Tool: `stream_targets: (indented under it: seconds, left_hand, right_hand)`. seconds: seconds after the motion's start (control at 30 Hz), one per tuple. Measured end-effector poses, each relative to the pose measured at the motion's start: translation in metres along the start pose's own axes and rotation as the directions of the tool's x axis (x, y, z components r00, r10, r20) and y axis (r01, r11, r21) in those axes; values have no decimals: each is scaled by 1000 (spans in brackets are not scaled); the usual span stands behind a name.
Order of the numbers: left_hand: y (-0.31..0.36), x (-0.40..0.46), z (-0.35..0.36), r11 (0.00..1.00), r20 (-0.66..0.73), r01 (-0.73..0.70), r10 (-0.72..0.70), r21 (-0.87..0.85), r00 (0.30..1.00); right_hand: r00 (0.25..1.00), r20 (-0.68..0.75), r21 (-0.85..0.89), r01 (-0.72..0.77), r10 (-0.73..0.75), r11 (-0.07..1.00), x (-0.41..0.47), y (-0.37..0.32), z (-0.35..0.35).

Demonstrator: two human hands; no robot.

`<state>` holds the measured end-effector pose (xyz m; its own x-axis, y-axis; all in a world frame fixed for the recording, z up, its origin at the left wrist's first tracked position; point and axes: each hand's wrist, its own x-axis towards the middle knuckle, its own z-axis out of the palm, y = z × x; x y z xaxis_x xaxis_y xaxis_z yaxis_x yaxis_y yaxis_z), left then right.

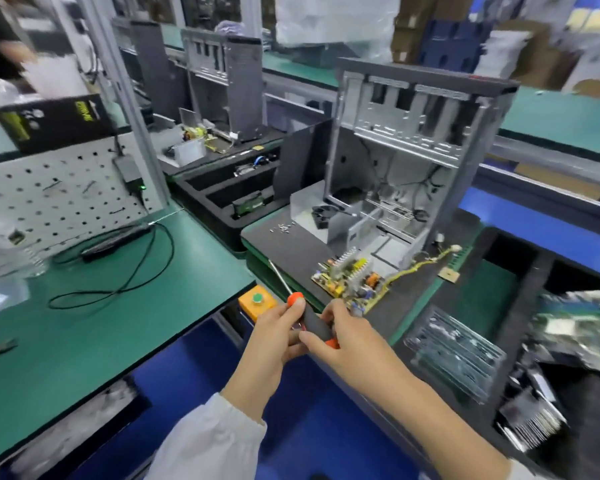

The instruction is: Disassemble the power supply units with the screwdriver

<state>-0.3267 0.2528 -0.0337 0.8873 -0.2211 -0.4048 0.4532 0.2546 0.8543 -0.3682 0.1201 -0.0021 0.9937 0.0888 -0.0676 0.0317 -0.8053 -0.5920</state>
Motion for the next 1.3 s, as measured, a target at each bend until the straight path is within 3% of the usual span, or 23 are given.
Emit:
stream_targets:
  seconds: [0.23, 0.4, 0.53, 0.67, 0.8, 0.93, 1.17, 1.3]
  left_hand:
    - [50, 100, -57, 996, -209, -7, 25, 84, 978]
    - [63, 153, -129, 989, -327, 24, 25, 146, 945]
    - [63, 211, -200, 949, -455, 148, -5, 278, 890]
    - [58, 266, -250, 913, -506, 297, -123, 279, 854]
    - [53, 292, -272, 872, -484, 358, -167, 334, 859]
    - [51, 306, -289, 822, -530, 386, -124, 418, 839]
    - [53, 315, -304, 774, -489, 356, -69, 524, 870]
    - [63, 315, -304, 686, -449, 327, -1, 650, 894]
  right_hand:
    - [976, 170, -100, 157, -138, 983, 135, -19, 26]
    - [915, 366, -161, 241, -169, 957, 202, -47, 70]
    - [856, 484, -231, 324, -181, 917, 239, -59, 99]
    - [874, 474, -237, 248, -111, 939, 274, -74, 119]
    - [896, 442, -232, 147, -31, 962, 307, -93, 136]
    - [901, 432, -243, 68, 45, 968, 332, -109, 150]
    - [899, 427, -252, 12, 100, 968, 355, -119, 160]
    - [912, 397, -255, -2, 107, 967, 359, -120, 160]
